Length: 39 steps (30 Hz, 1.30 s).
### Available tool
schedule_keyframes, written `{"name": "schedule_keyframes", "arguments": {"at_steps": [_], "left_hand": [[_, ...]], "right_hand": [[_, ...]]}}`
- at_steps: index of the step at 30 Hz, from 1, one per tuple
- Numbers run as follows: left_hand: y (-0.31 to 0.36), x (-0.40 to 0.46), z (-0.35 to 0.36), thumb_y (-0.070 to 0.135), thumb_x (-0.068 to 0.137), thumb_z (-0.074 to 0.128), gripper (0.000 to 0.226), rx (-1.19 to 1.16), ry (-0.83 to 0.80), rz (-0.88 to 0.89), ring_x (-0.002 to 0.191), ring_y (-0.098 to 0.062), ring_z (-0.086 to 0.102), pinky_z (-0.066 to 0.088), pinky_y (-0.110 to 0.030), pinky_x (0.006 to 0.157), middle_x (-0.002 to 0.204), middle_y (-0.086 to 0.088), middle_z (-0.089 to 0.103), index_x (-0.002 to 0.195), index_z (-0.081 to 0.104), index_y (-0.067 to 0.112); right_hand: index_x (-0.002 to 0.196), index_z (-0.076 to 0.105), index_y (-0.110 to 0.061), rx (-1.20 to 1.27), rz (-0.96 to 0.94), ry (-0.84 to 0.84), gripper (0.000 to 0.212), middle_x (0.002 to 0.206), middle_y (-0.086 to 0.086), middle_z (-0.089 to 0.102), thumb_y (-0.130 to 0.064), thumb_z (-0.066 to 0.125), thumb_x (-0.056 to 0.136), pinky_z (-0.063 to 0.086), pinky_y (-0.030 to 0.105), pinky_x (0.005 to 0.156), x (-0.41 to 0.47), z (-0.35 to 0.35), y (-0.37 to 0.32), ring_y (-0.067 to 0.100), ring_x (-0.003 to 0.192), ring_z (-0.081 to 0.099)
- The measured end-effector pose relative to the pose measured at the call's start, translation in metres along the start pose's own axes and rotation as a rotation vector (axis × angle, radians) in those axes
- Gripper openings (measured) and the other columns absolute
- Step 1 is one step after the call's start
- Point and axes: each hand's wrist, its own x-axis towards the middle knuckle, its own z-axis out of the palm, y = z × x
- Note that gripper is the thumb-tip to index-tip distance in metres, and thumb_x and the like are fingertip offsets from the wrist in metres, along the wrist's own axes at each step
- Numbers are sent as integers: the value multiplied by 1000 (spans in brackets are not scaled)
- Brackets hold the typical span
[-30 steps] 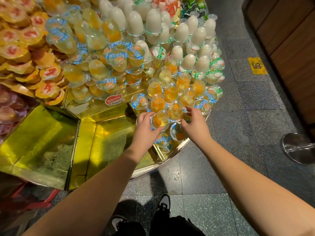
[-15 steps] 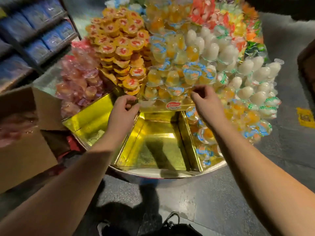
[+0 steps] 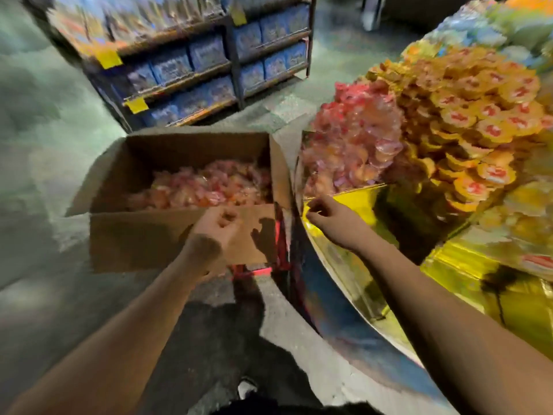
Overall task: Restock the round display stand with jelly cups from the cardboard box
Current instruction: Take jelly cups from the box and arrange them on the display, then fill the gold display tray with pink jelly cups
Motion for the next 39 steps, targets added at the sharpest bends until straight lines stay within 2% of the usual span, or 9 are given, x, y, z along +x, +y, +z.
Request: {"name": "schedule_keyframes", "arguments": {"at_steps": [13,18,22,25,28,30,32,37,39], "left_hand": [[-106,101,-109,30,99,55,11,239,-52,-219,93,-3,55,47,-22,75,109,9,57,108,60,25],[-116,177,-103,27,99,56,9,157,-75,-319,90,-5,57,47,-18,65,103,11,57,108,58,29],[-141,243,-84,29,100,55,12,106,-86,-458,86,-4,58,47,-20,65,95,14,55,111,55,33],[-162,287,-61,28,99,55,7,13,-105,-656,85,-12,64,56,-30,69,96,4,62,106,55,28],[-181,318,-38,33,98,56,22,-200,-125,-841,84,-24,71,62,-39,72,100,-7,69,113,60,17],[-194,332,-25,38,95,60,47,-275,-117,-955,84,-27,72,60,-35,63,103,-9,68,134,48,15],[-204,344,-13,40,94,62,55,-264,-109,-1036,87,-27,72,62,-39,73,105,-10,66,138,43,13],[-211,364,3,41,95,63,75,-198,-52,-1074,97,-30,69,55,-44,93,86,-6,57,151,25,8],[-213,368,10,41,95,63,72,-219,-60,-1096,104,-31,66,55,-46,89,96,-4,55,148,31,5]], "right_hand": [[132,56,-16,-234,38,-281,39,126,3,63,-37,53,100,41,27,79,154,116,-64,16,97,56],[132,54,-18,-172,161,-292,36,103,-3,59,-35,53,100,44,23,70,239,137,-49,11,86,57],[134,52,-16,-80,306,-337,36,98,-5,60,-31,51,101,49,27,74,300,163,-37,13,87,60],[146,40,-12,90,512,-346,55,127,8,59,-37,53,98,50,34,83,334,183,-27,24,106,59],[143,44,-6,157,748,-362,65,124,14,60,-51,48,97,50,34,68,360,201,-13,27,94,61],[144,45,-5,215,837,-375,80,134,15,57,-65,47,91,53,41,88,373,215,-2,33,111,60],[148,41,-8,282,899,-355,88,147,15,48,-72,43,89,39,47,111,383,227,4,35,131,48],[151,38,-13,484,1028,-291,87,147,12,47,-73,46,89,33,47,115,402,243,4,35,135,44],[150,39,-16,524,1054,-292,91,143,12,51,-76,50,83,36,50,113,406,248,10,35,131,48]]}}
